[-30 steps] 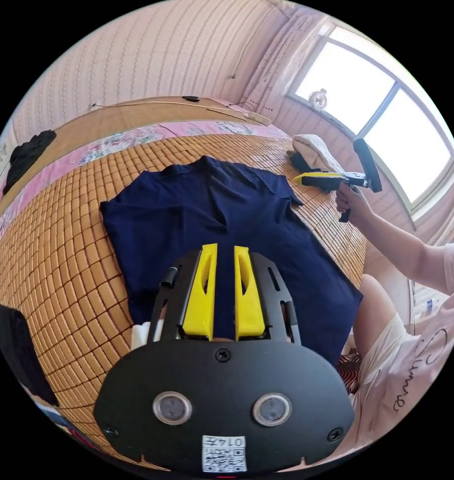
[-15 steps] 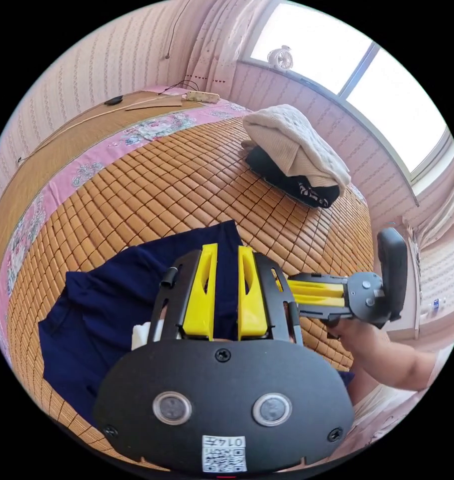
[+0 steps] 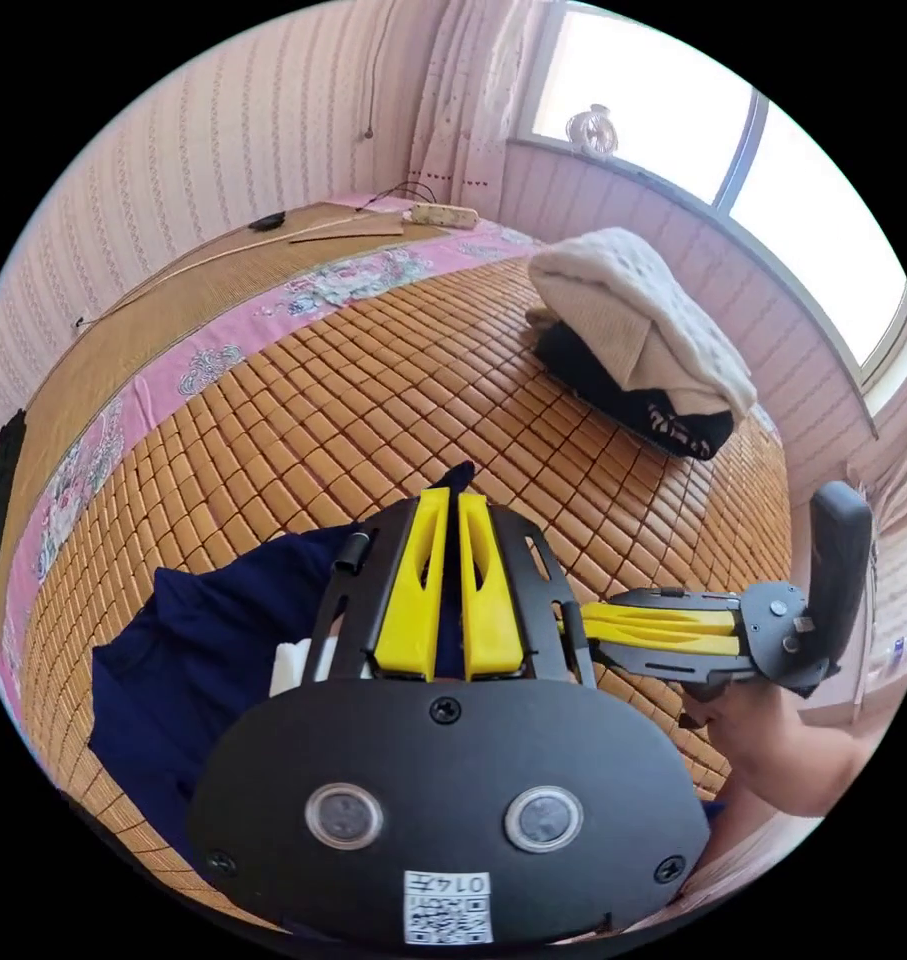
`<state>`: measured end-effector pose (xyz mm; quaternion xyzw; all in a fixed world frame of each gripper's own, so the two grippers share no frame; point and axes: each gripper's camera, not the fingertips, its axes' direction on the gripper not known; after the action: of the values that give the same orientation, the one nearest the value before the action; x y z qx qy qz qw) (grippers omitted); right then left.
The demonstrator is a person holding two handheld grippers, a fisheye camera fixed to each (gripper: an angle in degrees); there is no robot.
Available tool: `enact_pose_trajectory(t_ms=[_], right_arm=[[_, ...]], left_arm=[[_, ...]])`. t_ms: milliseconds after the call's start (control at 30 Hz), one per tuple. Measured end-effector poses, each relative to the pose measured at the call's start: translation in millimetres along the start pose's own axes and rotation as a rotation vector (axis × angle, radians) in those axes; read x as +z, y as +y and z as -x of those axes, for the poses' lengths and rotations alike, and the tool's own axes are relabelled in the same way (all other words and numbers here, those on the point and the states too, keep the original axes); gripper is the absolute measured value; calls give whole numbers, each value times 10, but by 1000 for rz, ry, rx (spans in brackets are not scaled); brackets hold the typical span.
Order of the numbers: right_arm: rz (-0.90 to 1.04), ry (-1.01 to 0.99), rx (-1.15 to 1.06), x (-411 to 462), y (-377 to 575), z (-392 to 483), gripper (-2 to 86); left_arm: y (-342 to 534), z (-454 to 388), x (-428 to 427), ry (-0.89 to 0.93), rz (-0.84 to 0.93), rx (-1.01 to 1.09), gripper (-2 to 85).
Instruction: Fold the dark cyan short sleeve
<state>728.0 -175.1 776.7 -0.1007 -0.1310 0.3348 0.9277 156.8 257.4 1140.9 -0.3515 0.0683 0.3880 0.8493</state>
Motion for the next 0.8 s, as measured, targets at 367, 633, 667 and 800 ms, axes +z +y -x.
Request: enact_pose_trajectory(t_ms=[367, 633, 667, 800], right_arm=[[141, -260, -375, 112, 200, 488, 25], [113, -75, -325, 491, -268, 496, 82], [108, -63, -331, 530, -329, 511, 87], [113, 37, -343, 885, -792, 621, 114]], left_arm=[[2030, 1019, -1309, -98, -22, -264, 63], [2841, 1872, -1837, -187, -90, -436, 63], [2871, 1939, -1864, -206, -99, -442, 63], [3008, 2452, -1934, -200, -119, -529, 78]])
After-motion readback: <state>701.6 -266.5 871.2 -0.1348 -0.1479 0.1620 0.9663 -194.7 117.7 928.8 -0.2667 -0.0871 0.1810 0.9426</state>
